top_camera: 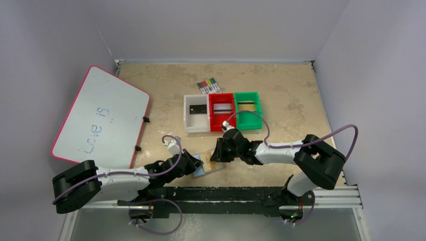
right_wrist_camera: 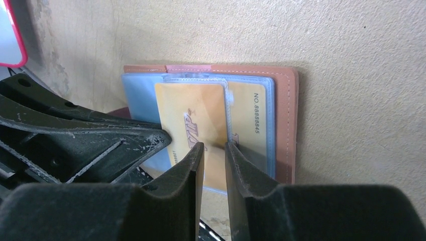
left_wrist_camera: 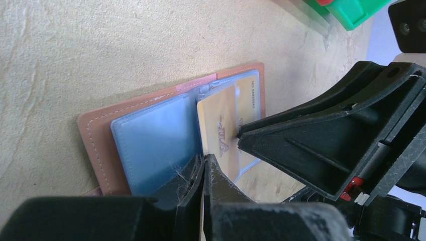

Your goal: Take the credit cards out of the card holder

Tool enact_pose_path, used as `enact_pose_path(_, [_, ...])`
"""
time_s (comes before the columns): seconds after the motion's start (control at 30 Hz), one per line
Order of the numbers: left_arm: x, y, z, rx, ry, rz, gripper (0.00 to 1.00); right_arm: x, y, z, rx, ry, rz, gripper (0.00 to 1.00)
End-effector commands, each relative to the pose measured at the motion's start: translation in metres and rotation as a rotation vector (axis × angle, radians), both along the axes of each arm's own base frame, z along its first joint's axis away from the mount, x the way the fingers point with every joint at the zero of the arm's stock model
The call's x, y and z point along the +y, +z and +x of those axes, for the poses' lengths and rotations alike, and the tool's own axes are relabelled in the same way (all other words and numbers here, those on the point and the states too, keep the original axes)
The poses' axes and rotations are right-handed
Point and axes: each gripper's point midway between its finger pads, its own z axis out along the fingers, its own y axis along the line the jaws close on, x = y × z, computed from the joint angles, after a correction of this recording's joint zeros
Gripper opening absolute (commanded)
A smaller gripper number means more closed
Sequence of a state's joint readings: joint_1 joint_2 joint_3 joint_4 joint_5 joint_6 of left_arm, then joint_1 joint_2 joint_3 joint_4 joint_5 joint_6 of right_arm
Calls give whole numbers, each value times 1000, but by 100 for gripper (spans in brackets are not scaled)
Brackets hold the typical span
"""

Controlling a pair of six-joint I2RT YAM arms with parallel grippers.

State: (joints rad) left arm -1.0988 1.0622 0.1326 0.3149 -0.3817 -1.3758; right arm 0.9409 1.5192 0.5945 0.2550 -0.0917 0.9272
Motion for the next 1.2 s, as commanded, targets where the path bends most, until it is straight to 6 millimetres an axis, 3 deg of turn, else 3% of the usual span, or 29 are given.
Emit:
enact_pose_path(0.0, [9, 0, 3, -24, 22, 29, 0, -29, -29, -11, 54, -28, -148, 25])
enact_pose_path(0.5, [24, -4, 2, -20, 40, 87, 0, -26, -22, -8, 51, -36, -132, 26])
enact_pose_path(0.7, [7, 12, 5, -49, 16, 4, 0, -7, -2, 4, -36, 25, -77, 28])
enact_pose_path(0.97, [-7, 23, 8, -57, 19, -91, 19, -11, -13, 1, -7, 17, -99, 28])
enact_pose_path(1.17, [-11, 26, 9, -65, 17, -116, 21, -12, -17, -1, 2, 16, -101, 28])
